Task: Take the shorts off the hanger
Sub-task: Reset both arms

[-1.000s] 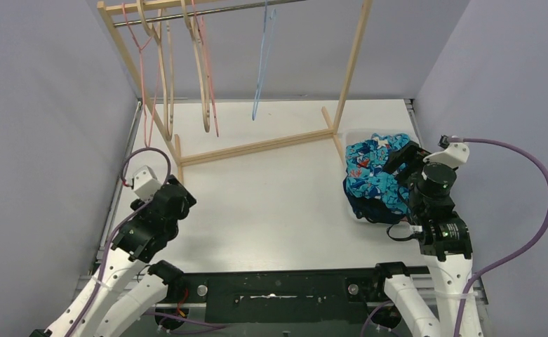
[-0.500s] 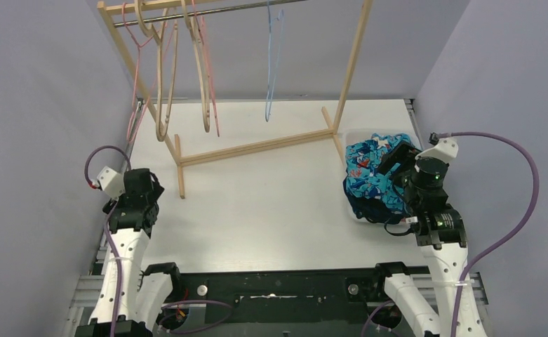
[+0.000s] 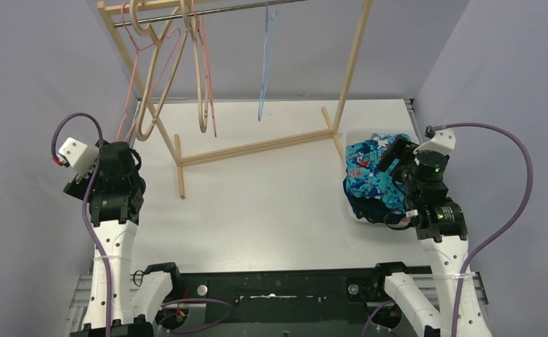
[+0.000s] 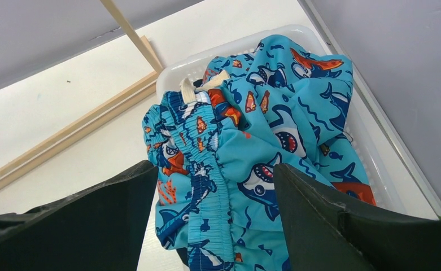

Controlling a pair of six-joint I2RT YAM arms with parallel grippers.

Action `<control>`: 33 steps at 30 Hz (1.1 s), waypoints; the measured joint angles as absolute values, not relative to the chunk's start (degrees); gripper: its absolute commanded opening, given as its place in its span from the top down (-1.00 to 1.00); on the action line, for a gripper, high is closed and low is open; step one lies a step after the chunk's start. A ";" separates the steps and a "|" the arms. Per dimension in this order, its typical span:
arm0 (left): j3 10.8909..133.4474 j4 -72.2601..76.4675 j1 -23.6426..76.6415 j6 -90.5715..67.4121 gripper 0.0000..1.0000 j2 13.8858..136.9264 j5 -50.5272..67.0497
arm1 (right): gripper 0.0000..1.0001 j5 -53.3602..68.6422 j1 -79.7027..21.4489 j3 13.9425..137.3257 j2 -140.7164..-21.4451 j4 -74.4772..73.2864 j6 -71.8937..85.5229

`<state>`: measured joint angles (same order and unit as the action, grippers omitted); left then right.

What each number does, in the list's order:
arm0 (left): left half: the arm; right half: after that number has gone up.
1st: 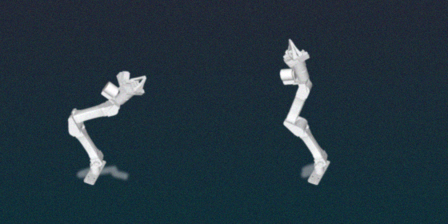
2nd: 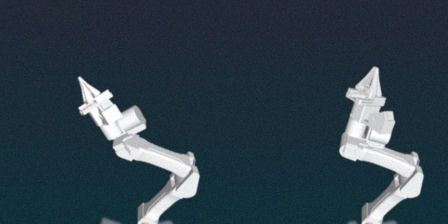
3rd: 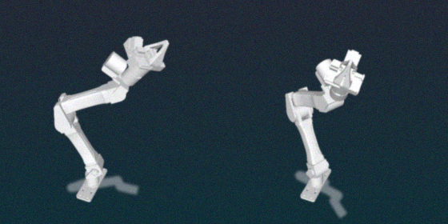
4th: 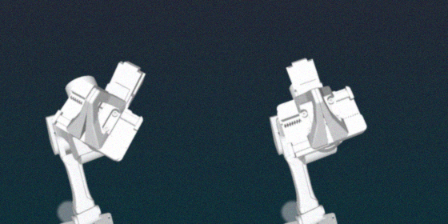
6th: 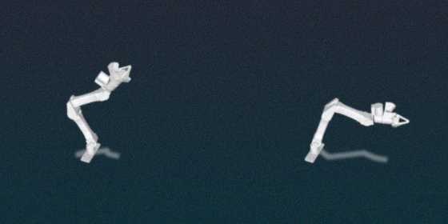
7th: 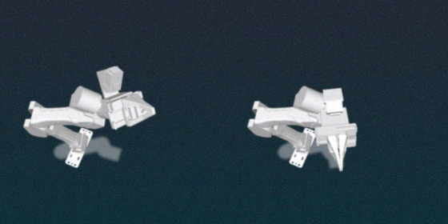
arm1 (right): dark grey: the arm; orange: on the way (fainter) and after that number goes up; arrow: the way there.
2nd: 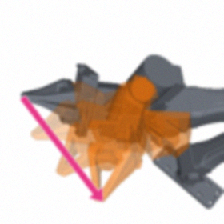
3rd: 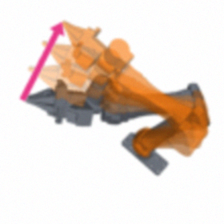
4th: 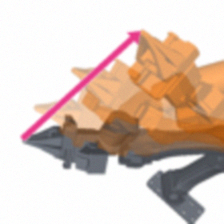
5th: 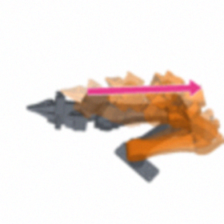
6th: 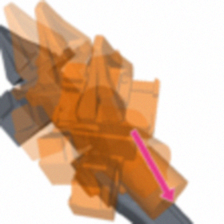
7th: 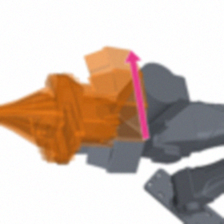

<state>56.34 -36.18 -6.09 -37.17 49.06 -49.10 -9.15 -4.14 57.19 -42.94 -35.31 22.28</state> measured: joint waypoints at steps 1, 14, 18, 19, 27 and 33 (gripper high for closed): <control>57.34 -36.14 -6.11 -36.23 -0.86 49.58 -50.33 | -0.53 -9.15 -4.14 57.43 -43.38 -35.27 21.87; 70.52 -30.17 -8.80 -17.54 -0.96 59.72 -37.52 | -0.54 -9.15 -4.14 57.49 -43.97 -35.29 19.18; 70.63 -30.44 -9.06 -13.72 -0.95 59.09 -24.18 | -0.54 -9.13 -4.14 57.49 -44.91 -35.29 18.37; 70.54 -30.46 -9.06 -12.73 -0.95 58.41 -20.34 | -0.54 -9.10 -4.14 57.47 -45.17 -35.27 18.26; 67.72 -31.79 -7.40 -6.85 -0.94 50.39 6.44 | -0.54 -7.77 -4.14 57.25 -48.71 -35.16 17.06; 64.66 -32.84 -4.93 -5.28 -0.94 49.58 19.29 | -0.54 -6.76 -4.14 57.25 -50.33 -34.57 16.86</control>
